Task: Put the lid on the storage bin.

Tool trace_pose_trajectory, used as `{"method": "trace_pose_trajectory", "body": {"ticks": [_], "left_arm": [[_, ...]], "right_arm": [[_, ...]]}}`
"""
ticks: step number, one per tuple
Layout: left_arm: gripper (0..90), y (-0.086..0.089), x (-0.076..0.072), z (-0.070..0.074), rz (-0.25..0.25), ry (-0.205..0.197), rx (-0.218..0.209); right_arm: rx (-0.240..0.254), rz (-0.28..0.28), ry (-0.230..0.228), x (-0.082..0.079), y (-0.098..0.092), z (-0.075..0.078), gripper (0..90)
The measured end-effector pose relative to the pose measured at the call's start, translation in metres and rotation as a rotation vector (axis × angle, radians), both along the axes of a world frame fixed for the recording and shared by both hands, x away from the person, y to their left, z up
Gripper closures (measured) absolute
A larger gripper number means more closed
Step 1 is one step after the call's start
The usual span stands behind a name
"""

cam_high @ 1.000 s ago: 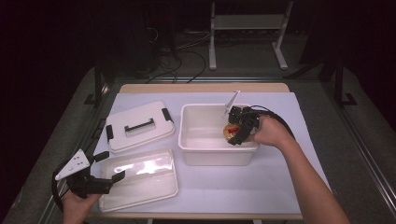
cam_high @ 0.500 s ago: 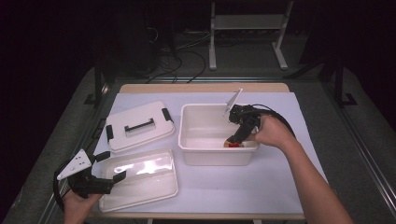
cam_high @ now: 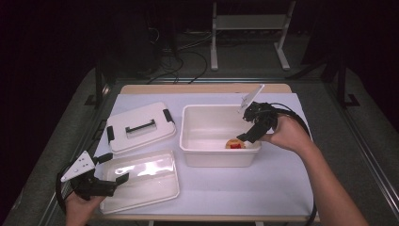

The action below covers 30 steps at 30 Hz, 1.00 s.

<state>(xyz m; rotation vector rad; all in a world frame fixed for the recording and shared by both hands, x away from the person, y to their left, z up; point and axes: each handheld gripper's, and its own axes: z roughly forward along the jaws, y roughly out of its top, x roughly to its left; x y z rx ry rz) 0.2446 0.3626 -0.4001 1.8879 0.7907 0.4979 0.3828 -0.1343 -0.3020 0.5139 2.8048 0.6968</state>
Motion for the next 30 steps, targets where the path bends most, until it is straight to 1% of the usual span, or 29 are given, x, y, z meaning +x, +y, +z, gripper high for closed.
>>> {"method": "trace_pose_trajectory", "body": {"ticks": [2, 4, 10, 13, 15, 16, 17, 21, 24, 26, 27, 28, 29, 30], "left_arm": [[3.1, 0.000, 0.000, 0.000, -0.002, 0.000, 0.001], [3.1, -0.001, 0.000, -0.001, -0.013, 0.006, -0.002], [3.1, -0.002, 0.000, -0.001, -0.021, 0.007, 0.001], [3.1, -0.003, 0.000, -0.001, -0.025, 0.006, 0.004], [3.0, -0.003, 0.001, -0.001, -0.033, 0.008, -0.002], [3.0, -0.003, 0.001, -0.001, -0.033, 0.008, -0.002], [3.0, -0.003, 0.001, -0.001, -0.035, 0.008, 0.001], [3.0, -0.004, 0.001, -0.001, -0.044, 0.008, 0.006], [3.0, -0.005, 0.001, -0.001, -0.053, 0.008, 0.008], [3.0, -0.006, 0.001, -0.001, -0.054, 0.008, 0.011], [3.0, -0.007, 0.002, -0.001, -0.063, 0.011, 0.015], [3.0, -0.007, 0.002, -0.001, -0.063, 0.011, 0.015], [3.0, -0.008, 0.002, -0.001, -0.067, 0.009, 0.019], [3.0, -0.008, 0.002, -0.001, -0.067, 0.009, 0.019]], "right_arm": [[0.006, -0.003, -0.001, -0.001, -0.002, 0.002, 25.1], [0.033, -0.014, -0.011, -0.004, -0.008, 0.007, 25.1], [0.050, -0.027, -0.029, -0.009, -0.017, 0.015, 25.2], [0.060, -0.040, -0.039, -0.013, -0.025, 0.018, 25.2], [0.068, -0.048, -0.043, -0.014, -0.030, 0.020, 25.4], [0.068, -0.048, -0.043, -0.014, -0.030, 0.020, 25.4], [0.076, -0.057, -0.046, -0.016, -0.035, 0.022, 26.0], [0.078, -0.068, -0.056, -0.021, -0.044, 0.026, 27.7], [0.091, -0.069, -0.072, -0.025, -0.051, 0.027, 29.4], [0.094, -0.073, -0.071, -0.026, -0.054, 0.027, 29.4], [0.096, -0.083, -0.073, -0.029, -0.059, 0.027, 29.4], [0.096, -0.083, -0.073, -0.029, -0.059, 0.027, 29.4], [0.099, -0.093, -0.075, -0.031, -0.064, 0.026, 29.9], [0.099, -0.093, -0.075, -0.031, -0.064, 0.026, 29.9]]}}
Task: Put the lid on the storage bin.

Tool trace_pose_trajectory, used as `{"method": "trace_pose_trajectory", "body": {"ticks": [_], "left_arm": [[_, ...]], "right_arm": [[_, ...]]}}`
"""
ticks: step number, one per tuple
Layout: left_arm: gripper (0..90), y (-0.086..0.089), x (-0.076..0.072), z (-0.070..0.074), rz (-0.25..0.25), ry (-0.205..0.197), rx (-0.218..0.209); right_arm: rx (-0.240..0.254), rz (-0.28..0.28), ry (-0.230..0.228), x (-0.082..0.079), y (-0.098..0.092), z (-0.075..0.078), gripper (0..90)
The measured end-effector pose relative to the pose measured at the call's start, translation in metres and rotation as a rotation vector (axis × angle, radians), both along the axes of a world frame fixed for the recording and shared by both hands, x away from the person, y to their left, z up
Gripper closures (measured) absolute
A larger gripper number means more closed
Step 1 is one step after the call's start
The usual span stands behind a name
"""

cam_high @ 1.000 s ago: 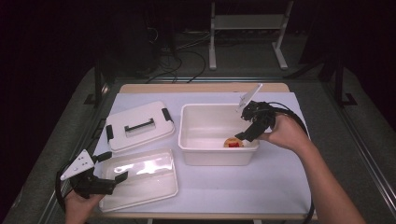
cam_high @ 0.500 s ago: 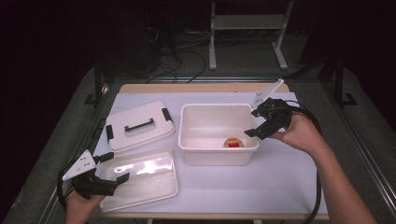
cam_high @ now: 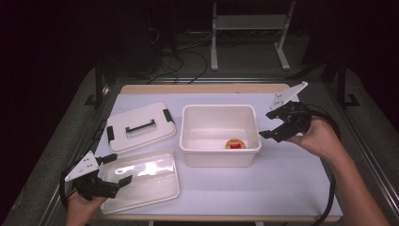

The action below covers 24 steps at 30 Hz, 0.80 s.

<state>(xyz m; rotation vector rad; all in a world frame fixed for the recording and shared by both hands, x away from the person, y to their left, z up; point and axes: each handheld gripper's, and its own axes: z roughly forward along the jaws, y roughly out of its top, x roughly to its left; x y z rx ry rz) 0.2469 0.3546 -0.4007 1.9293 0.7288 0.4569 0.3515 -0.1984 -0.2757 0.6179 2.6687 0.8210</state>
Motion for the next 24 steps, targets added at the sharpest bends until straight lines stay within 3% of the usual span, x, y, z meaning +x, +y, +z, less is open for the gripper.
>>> {"method": "trace_pose_trajectory", "body": {"ticks": [11, 24], "left_arm": [[3.0, -0.002, 0.000, 0.000, -0.010, 0.008, -0.002], [3.1, -0.005, -0.002, 0.003, -0.017, 0.005, 0.008]], "right_arm": [[0.050, -0.057, -0.009, -0.009, -0.031, -0.012, 30.4], [0.095, -0.105, 0.010, -0.024, -0.054, -0.046, 30.4]]}}
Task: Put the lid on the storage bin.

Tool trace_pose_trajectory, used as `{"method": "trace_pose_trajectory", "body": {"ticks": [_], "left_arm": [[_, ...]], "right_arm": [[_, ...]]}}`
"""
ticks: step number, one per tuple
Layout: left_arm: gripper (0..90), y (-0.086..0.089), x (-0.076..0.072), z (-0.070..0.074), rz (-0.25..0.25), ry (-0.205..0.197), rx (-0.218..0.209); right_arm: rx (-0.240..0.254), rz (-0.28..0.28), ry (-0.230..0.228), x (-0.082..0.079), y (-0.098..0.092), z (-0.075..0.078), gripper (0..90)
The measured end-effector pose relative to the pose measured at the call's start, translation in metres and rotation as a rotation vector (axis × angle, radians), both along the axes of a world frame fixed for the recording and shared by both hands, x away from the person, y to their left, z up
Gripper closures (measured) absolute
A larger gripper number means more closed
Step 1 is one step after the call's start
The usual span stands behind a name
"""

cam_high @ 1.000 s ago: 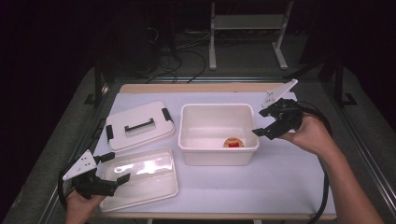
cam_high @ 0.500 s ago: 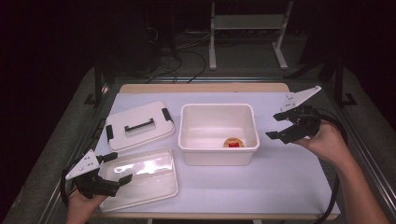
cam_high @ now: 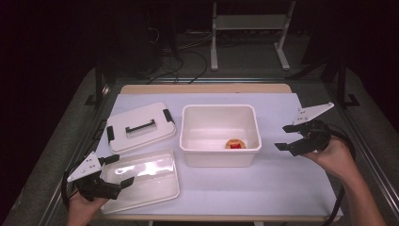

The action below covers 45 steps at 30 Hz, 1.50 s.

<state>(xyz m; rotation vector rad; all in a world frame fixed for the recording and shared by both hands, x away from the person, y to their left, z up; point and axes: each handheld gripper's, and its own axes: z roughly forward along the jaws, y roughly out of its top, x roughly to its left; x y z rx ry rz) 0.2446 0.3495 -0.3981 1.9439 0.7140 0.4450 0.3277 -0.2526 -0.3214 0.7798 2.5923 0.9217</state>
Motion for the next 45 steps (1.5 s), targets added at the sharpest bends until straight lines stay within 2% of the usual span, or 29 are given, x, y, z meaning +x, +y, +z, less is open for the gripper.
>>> {"method": "trace_pose_trajectory", "body": {"ticks": [8, 12, 14, 18, 20, 21, 22, 23, 27, 28, 29, 30, 32, 33, 34, 35, 36, 38, 39, 40, 42, 43, 44, 45], "left_arm": [[3.2, -0.003, 0.003, 0.004, -0.010, -0.003, 0.002], [4.1, -0.006, 0.006, 0.006, -0.036, -0.004, 0.033], [4.6, -0.007, 0.006, 0.007, -0.038, -0.004, 0.034], [6.4, -0.006, 0.007, 0.007, -0.058, -0.002, 0.059], [10.3, -0.007, 0.008, 0.006, -0.066, -0.002, 0.067], [11.6, -0.008, 0.010, 0.006, -0.086, 0.003, 0.091], [13.4, -0.008, 0.010, 0.006, -0.086, 0.003, 0.091], [13.4, -0.010, 0.012, 0.006, -0.104, 0.006, 0.114], [25.2, -0.015, 0.018, 0.011, -0.179, 0.008, 0.193], [27.2, -0.015, 0.018, 0.011, -0.179, 0.008, 0.193], [30.2, -0.017, 0.021, 0.013, -0.221, 0.018, 0.234], [32.6, -0.017, 0.021, 0.013, -0.221, 0.018, 0.234], [35.1, -0.021, 0.026, 0.014, -0.267, 0.042, 0.306], [36.2, -0.021, 0.026, 0.014, -0.267, 0.042, 0.306], [36.2, -0.023, 0.027, 0.013, -0.279, 0.051, 0.325], [38.7, -0.026, 0.030, 0.013, -0.303, 0.069, 0.368], [39.6, -0.026, 0.030, 0.013, -0.303, 0.069, 0.368], [42.0, -0.031, 0.034, 0.012, -0.335, 0.094, 0.412], [43.5, -0.031, 0.034, 0.012, -0.335, 0.094, 0.412], [44.7, -0.033, 0.037, 0.011, -0.348, 0.111, 0.443], [47.1, -0.034, 0.038, 0.010, -0.351, 0.121, 0.454], [48.5, -0.034, 0.043, 0.009, -0.361, 0.153, 0.473], [49.5, -0.034, 0.043, 0.009, -0.361, 0.153, 0.473], [49.5, -0.034, 0.045, 0.008, -0.364, 0.171, 0.486]], "right_arm": [[0.021, -0.033, 0.004, -0.011, -0.010, -0.017, 29.5], [0.035, -0.049, 0.005, -0.018, -0.015, -0.027, 28.8], [0.035, -0.055, 0.009, -0.020, -0.017, -0.030, 28.4], [0.041, -0.070, 0.037, -0.029, -0.020, -0.048, 27.0], [0.038, -0.069, 0.044, -0.031, -0.020, -0.055, 26.8], [0.036, -0.069, 0.048, -0.032, -0.020, -0.058, 26.8], [0.036, -0.069, 0.048, -0.032, -0.020, -0.058, 26.8], [0.034, -0.068, 0.051, -0.032, -0.020, -0.061, 26.7], [0.034, -0.071, 0.059, -0.036, -0.020, -0.068, 26.4], [0.034, -0.071, 0.059, -0.036, -0.020, -0.068, 26.4], [0.036, -0.076, 0.060, -0.038, -0.020, -0.069, 26.1], [0.036, -0.076, 0.060, -0.038, -0.020, -0.069, 26.1], [0.040, -0.078, 0.055, -0.042, -0.022, -0.070, 25.9], [0.040, -0.078, 0.055, -0.042, -0.022, -0.070, 25.9], [0.042, -0.080, 0.052, -0.043, -0.022, -0.071, 25.8], [0.035, -0.078, 0.048, -0.046, -0.022, -0.071, 25.7], [0.035, -0.078, 0.048, -0.046, -0.022, -0.071, 25.7], [0.032, -0.078, 0.043, -0.049, -0.022, -0.072, 25.5], [0.032, -0.078, 0.043, -0.049, -0.022, -0.072, 25.5], [0.031, -0.077, 0.037, -0.052, -0.022, -0.073, 25.5], [0.032, -0.081, 0.039, -0.053, -0.022, -0.074, 25.5], [0.040, -0.081, 0.037, -0.055, -0.022, -0.075, 25.4], [0.040, -0.081, 0.037, -0.055, -0.022, -0.075, 25.4], [0.042, -0.081, 0.039, -0.056, -0.021, -0.077, 25.4]]}}
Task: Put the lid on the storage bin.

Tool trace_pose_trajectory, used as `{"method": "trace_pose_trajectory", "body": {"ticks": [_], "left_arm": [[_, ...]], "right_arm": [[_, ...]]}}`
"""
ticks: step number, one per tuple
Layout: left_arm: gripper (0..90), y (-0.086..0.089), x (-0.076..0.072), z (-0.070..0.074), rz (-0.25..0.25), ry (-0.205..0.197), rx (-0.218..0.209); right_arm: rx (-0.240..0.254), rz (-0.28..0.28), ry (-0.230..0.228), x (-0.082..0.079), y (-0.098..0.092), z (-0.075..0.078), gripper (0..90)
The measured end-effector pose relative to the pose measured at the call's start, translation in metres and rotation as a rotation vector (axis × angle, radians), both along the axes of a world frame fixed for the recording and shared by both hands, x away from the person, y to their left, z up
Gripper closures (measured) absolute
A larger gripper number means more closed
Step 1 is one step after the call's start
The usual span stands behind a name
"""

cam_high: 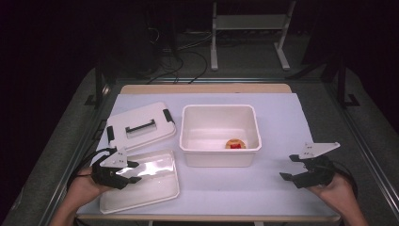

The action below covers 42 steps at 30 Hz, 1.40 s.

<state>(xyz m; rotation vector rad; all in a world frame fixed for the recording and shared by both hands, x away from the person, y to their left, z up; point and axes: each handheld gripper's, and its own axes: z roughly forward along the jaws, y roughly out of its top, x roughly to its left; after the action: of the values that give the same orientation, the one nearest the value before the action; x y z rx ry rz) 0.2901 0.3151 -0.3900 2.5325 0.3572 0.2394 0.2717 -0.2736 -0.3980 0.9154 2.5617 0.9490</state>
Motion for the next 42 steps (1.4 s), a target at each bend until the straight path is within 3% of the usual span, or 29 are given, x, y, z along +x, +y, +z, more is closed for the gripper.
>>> {"method": "trace_pose_trajectory", "body": {"ticks": [6, 18, 22, 25, 32, 42], "left_arm": [[56.3, -0.008, 0.005, -0.005, -0.035, 0.053, 0.080], [71.8, -0.017, 0.010, -0.011, -0.058, 0.114, 0.162], [81.0, -0.018, 0.013, -0.012, -0.064, 0.132, 0.179], [87.1, -0.019, 0.014, -0.014, -0.066, 0.138, 0.186], [89.3, -0.018, 0.015, -0.013, -0.069, 0.155, 0.168], [89.5, -0.014, 0.010, 0.004, -0.083, 0.136, 0.156]], "right_arm": [[0.006, -0.008, 0.001, -0.006, 0.000, -0.009, 25.3], [0.032, -0.028, -0.026, -0.016, -0.002, -0.012, 25.3], [0.042, -0.035, -0.032, -0.017, -0.002, -0.015, 25.4], [0.045, -0.038, -0.030, -0.018, -0.002, -0.017, 25.4], [0.053, -0.046, -0.036, -0.019, -0.003, -0.016, 25.3], [0.053, -0.045, -0.037, -0.018, -0.001, -0.018, 25.3]]}}
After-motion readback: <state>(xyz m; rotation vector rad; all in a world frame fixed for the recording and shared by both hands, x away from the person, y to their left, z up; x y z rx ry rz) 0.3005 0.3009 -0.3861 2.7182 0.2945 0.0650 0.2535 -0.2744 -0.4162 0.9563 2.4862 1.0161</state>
